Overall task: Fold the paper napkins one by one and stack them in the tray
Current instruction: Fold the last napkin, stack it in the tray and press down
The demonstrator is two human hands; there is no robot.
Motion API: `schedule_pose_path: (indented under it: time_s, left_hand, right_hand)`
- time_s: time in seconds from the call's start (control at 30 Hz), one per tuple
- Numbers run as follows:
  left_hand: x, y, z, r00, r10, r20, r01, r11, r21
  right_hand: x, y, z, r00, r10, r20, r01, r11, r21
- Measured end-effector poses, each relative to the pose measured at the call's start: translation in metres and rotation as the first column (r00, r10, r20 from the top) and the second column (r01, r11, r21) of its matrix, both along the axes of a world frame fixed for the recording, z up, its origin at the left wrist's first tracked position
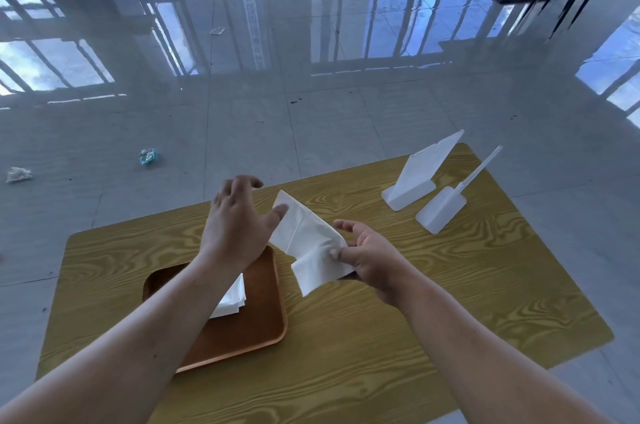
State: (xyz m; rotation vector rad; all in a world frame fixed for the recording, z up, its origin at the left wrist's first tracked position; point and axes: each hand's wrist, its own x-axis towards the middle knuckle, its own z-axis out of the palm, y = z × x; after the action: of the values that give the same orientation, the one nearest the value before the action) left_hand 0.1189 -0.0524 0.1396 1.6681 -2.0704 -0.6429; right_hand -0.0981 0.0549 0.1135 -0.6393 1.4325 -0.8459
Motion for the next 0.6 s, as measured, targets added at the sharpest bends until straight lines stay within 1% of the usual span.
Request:
schedule_pose_path:
  time_s: [0.03, 0.07, 0.13, 0.17, 0.2, 0.23, 0.27, 0.3, 0.33, 0.37, 0.43, 0.47, 0.5, 0.6]
  left_hand:
    - [0.003, 0.004, -0.004, 1.000, 0.027, 0.010, -0.027, 0.999, 0.047]
    - [0.006, 0.008, -0.007, 0.999, 0.038, 0.027, -0.041, 0.991, 0.128]
    - [0.007, 0.018, -0.012, 0.998, 0.036, 0.052, -0.051, 0.938, 0.344]
    - [0.007, 0.023, -0.015, 0.999, 0.038, 0.029, -0.047, 0.885, 0.463]
    - [0.007, 0.027, -0.017, 0.998, 0.056, -0.032, -0.027, 0.814, 0.580]
    - [0.007, 0.031, -0.020, 0.988, 0.089, -0.125, 0.021, 0.730, 0.683]
    - [0.007, 0.034, -0.023, 0.964, 0.126, -0.236, 0.099, 0.652, 0.752]
    - [0.006, 0.037, -0.024, 0.923, 0.174, -0.344, 0.180, 0.595, 0.783]
    - [0.005, 0.039, -0.024, 0.872, 0.238, -0.427, 0.231, 0.570, 0.789]
    - [0.003, 0.040, -0.024, 0.826, 0.299, -0.478, 0.247, 0.571, 0.783]
    - [-0.001, 0.041, -0.024, 0.761, 0.365, -0.537, 0.253, 0.595, 0.763]
    - [-0.003, 0.040, -0.023, 0.739, 0.369, -0.564, 0.262, 0.613, 0.745]
    - [-0.005, 0.039, -0.022, 0.729, 0.354, -0.586, 0.271, 0.636, 0.722]
    - [-0.008, 0.036, -0.019, 0.740, 0.280, -0.611, 0.283, 0.695, 0.661]
  right_hand:
    - [0.003, 0.001, -0.001, 0.993, -0.048, 0.107, 0.046, 0.999, 0.018]
    - [0.005, 0.001, -0.002, 0.977, -0.095, 0.192, 0.089, 0.995, 0.036]
    - [0.008, 0.002, -0.004, 0.942, -0.163, 0.295, 0.152, 0.987, 0.060]
    - [0.009, 0.003, -0.005, 0.930, -0.181, 0.321, 0.169, 0.983, 0.066]
    - [0.010, 0.003, -0.006, 0.923, -0.189, 0.334, 0.178, 0.982, 0.066]
    - [0.011, 0.003, -0.007, 0.922, -0.190, 0.337, 0.180, 0.982, 0.061]
    - [0.012, 0.003, -0.008, 0.923, -0.188, 0.336, 0.180, 0.982, 0.054]
    - [0.012, 0.003, -0.009, 0.924, -0.183, 0.335, 0.178, 0.983, 0.047]
    - [0.013, 0.003, -0.010, 0.927, -0.176, 0.330, 0.173, 0.984, 0.038]
    - [0.014, 0.003, -0.010, 0.932, -0.168, 0.323, 0.167, 0.985, 0.029]
    - [0.017, 0.002, -0.011, 0.937, -0.159, 0.312, 0.164, 0.986, 0.013]
    - [0.018, 0.002, -0.011, 0.936, -0.162, 0.313, 0.167, 0.986, 0.010]
    - [0.018, 0.001, -0.010, 0.934, -0.168, 0.316, 0.174, 0.985, 0.012]
    - [0.019, 0.000, -0.009, 0.938, -0.195, 0.286, 0.195, 0.980, 0.027]
